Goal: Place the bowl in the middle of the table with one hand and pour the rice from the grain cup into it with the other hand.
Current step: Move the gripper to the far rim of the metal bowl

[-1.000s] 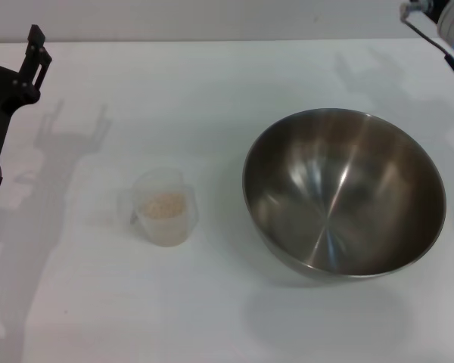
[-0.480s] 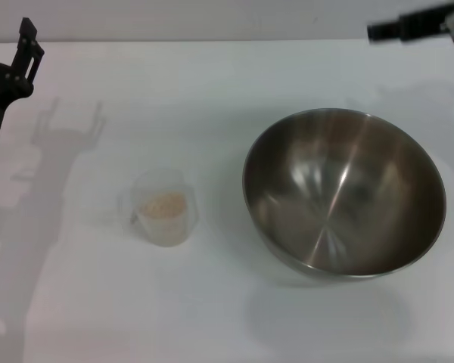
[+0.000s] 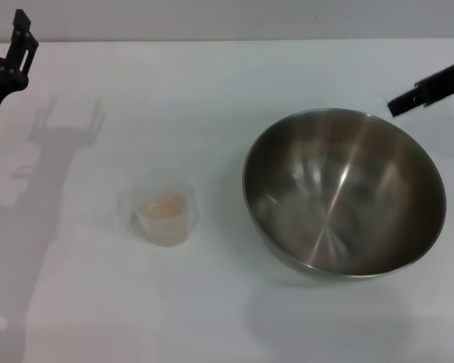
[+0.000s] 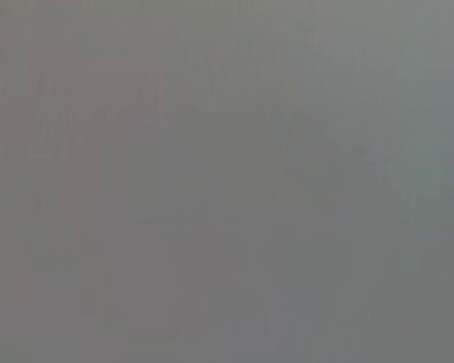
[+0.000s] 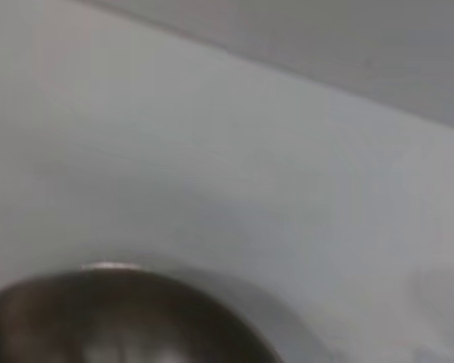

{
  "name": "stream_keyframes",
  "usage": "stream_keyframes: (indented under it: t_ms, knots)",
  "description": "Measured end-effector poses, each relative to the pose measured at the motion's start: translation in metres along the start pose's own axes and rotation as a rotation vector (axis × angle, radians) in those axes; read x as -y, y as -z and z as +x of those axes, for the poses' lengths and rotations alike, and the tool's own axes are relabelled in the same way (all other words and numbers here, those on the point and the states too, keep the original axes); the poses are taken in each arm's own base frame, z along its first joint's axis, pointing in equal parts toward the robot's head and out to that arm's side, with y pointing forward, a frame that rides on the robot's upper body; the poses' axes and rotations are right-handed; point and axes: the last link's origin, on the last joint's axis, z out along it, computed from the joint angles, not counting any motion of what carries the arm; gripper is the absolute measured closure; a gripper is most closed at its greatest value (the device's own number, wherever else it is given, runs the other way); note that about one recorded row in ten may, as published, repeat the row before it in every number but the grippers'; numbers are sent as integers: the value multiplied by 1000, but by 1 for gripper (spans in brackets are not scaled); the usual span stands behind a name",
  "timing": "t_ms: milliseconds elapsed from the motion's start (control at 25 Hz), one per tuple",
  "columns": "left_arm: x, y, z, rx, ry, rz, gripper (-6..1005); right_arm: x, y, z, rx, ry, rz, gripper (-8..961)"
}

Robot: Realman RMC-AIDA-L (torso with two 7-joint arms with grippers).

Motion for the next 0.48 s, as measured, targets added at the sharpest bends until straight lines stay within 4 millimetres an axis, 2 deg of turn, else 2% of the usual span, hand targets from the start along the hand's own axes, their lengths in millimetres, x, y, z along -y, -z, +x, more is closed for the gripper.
stream_keyframes:
  t_ms: [480]
  knots:
    - [-1,0,0,-2,2,0,238,-2,-28,7,-118,55,-50,453]
